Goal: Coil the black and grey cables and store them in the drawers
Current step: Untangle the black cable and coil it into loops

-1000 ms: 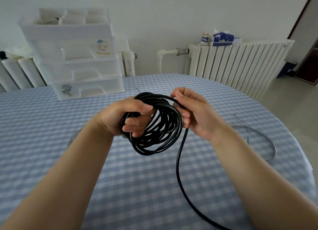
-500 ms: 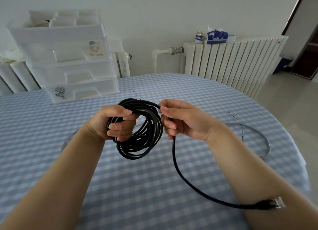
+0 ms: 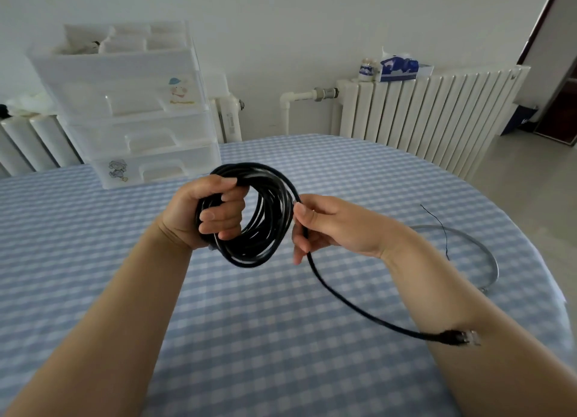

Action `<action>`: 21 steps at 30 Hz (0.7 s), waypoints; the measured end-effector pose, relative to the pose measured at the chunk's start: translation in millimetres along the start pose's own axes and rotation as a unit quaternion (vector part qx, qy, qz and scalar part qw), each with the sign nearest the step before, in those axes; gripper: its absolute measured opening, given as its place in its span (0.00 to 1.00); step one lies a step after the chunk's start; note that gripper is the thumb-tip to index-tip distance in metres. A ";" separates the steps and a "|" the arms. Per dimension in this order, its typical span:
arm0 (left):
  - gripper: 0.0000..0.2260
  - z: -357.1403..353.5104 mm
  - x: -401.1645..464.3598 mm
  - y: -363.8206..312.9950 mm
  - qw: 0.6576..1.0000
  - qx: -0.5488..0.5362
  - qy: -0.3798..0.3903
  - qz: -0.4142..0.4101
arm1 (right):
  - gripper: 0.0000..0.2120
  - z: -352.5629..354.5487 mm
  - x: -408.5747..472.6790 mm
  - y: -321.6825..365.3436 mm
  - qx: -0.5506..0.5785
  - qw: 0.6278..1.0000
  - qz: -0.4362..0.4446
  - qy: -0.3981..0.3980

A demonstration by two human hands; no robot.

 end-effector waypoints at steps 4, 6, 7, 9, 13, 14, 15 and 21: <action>0.10 2.2 -4.2 -27.6 0.975 -0.121 -0.133 -0.130 | 0.07 6.0 7.3 -7.0 -0.101 0.992 0.005 -0.070; 0.11 7.3 -12.0 -36.0 0.923 -0.145 -0.290 -0.206 | 0.06 7.5 10.8 -8.8 -0.121 0.988 0.004 -0.092; 0.12 8.2 -14.2 -35.4 0.895 -0.152 -0.351 -0.230 | 0.06 6.2 12.4 -10.1 -0.123 0.987 -0.001 -0.101; 0.14 7.5 -12.4 -29.0 0.854 -0.172 -0.423 -0.250 | 0.07 0.4 15.2 -13.2 -0.153 0.980 -0.014 -0.124; 0.15 8.5 -8.5 -19.9 0.791 -0.197 -0.498 -0.296 | 0.05 -13.9 17.2 -16.5 -0.263 0.953 0.009 -0.152; 0.15 9.2 -9.6 -19.2 0.779 -0.202 -0.505 -0.312 | 0.03 -18.7 17.7 -15.5 -0.276 0.950 0.017 -0.147; 0.15 9.4 -11.2 -18.6 0.769 -0.205 -0.511 -0.325 | 0.03 -23.5 18.3 -14.6 -0.281 0.949 0.022 -0.139; 0.23 2.9 -20.7 -17.1 0.718 -0.218 -0.550 -0.367 | 0.21 -37.7 21.6 -16.1 -0.272 0.961 0.009 -0.048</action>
Point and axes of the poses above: each hand's wrist, its own x-axis towards the middle knuckle, its own z-axis out of the back of the hand, y = z × x, the point moved 5 cm from there along x, towards the middle knuckle, and after that the axes turned 3 degrees about z, right-handed, at the moved point
